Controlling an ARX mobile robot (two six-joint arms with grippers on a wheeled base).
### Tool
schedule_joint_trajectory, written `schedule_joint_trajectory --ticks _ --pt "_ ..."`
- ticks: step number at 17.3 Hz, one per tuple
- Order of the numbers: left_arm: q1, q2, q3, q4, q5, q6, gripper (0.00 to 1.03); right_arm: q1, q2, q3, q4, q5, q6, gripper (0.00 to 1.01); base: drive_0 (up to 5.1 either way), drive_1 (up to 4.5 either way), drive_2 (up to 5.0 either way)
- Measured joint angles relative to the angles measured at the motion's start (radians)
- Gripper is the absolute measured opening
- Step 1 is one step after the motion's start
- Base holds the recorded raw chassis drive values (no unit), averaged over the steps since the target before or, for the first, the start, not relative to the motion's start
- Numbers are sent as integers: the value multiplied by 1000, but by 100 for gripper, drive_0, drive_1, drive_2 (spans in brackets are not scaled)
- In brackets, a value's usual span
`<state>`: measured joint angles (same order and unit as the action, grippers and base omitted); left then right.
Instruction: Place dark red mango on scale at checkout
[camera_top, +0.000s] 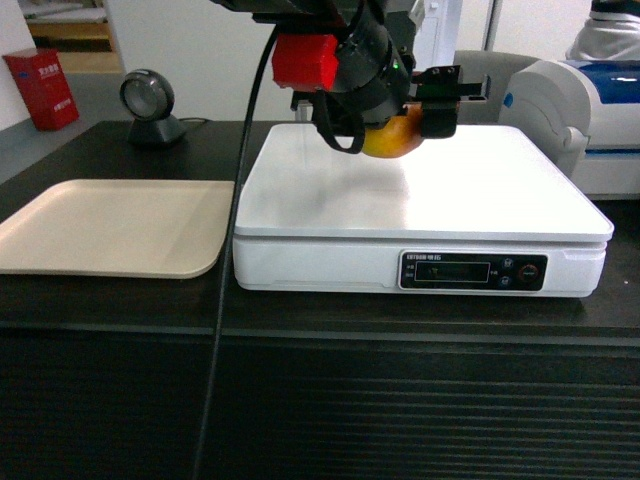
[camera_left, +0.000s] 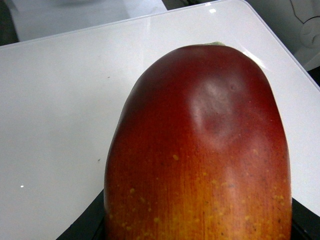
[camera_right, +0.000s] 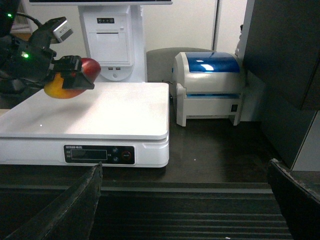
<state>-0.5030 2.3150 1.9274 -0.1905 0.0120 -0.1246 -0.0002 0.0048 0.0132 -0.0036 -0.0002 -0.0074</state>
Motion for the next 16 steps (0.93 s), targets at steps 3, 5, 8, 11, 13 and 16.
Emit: schedule_joint_trajectory --ticks 3,5,8,11,13,16 --pt "-37 114 158 -85 -27 -3 61 0 0 0 0 0 0 98 0 0 0" --pt "-42 132 159 -104 -35 1 61 0 0 0 0 0 0 98 0 0 0" --pt "-43 135 150 -92 -34 2 77 0 0 0 0 0 0 98 0 0 0" --pt "-43 132 141 -83 -35 10 100 0 0 0 0 0 0 98 0 0 0" --pt "-39 125 131 -74 -34 13 98 0 0 0 0 0 0 98 0 0 0" --pt "-30 103 127 -61 -45 19 98 0 0 0 0 0 0 98 0 0 0"
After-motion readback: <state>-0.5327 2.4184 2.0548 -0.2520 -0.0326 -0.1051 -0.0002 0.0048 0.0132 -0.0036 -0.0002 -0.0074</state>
